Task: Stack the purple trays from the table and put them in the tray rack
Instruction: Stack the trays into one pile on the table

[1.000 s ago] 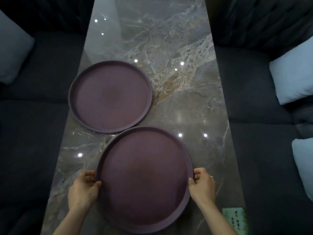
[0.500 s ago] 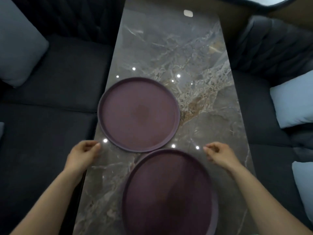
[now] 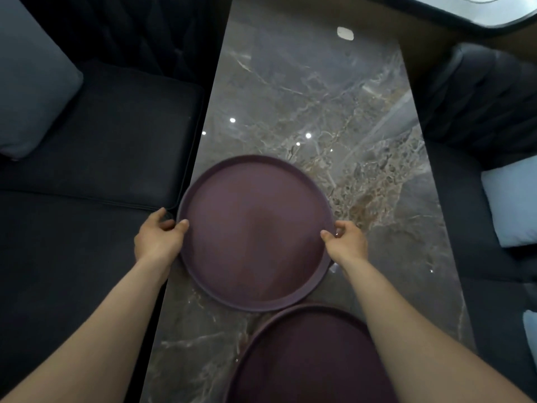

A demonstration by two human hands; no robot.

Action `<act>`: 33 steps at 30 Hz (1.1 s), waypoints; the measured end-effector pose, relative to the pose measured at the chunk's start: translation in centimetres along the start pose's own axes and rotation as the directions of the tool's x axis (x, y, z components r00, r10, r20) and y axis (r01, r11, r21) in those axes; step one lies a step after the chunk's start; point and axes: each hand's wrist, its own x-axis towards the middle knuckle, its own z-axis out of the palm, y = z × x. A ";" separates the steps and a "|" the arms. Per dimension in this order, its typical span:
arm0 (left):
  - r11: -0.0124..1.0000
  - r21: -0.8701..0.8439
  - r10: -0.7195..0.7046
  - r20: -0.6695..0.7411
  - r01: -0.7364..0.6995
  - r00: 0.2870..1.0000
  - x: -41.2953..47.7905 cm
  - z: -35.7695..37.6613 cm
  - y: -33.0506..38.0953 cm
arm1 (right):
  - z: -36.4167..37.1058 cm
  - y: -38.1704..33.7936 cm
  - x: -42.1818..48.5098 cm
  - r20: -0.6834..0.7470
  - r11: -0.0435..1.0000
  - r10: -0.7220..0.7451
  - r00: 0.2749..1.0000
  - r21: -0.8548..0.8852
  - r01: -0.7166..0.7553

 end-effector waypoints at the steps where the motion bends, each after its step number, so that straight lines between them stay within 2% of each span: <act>1: 1.000 0.005 0.010 -0.008 -0.010 1.000 -0.2 0.3 -0.1 | 0.2 0.2 0.1 -0.022 1.000 0.023 0.999 0.017 -0.022; 3: 0.996 0.061 0.067 -0.034 -0.065 0.997 -1.4 0.5 0.5 | -0.5 0.9 -0.3 -0.048 0.992 0.069 0.996 0.107 -0.064; 6: 0.988 0.135 0.090 -0.115 -0.074 0.989 -1.5 0.2 0.7 | -0.4 1.0 -0.1 -0.058 0.977 0.111 0.992 0.192 -0.098; 12: 0.988 0.112 0.121 -0.169 -0.103 0.978 -2.0 -1.7 1.3 | -2.0 -0.2 0.5 -0.034 0.960 0.076 0.997 0.271 -0.064; 17: 0.968 0.002 0.249 -0.077 -0.249 0.965 -7.6 -4.6 3.0 | -8.7 1.1 -4.1 -0.066 0.905 -0.033 0.997 0.421 0.058; 22: 0.939 -0.063 0.340 0.011 -0.339 0.940 -15.7 -5.1 1.1 | -14.5 7.4 -10.9 -0.112 0.861 -0.064 0.992 0.496 0.112; 27: 0.937 0.058 0.340 0.056 -0.343 0.939 -22.4 -3.5 -4.4 | -15.3 17.2 -15.3 -0.112 0.919 0.037 0.993 0.394 0.010; 30: 0.908 0.231 0.349 0.047 -0.350 0.936 -25.9 -2.7 -8.1 | -14.5 22.8 -17.6 -0.160 0.973 0.059 0.985 0.229 -0.021; 33: 0.870 0.372 0.326 0.058 -0.324 0.944 -28.7 -2.2 -11.4 | -13.3 26.9 -19.7 -0.140 0.976 0.113 0.984 0.201 -0.083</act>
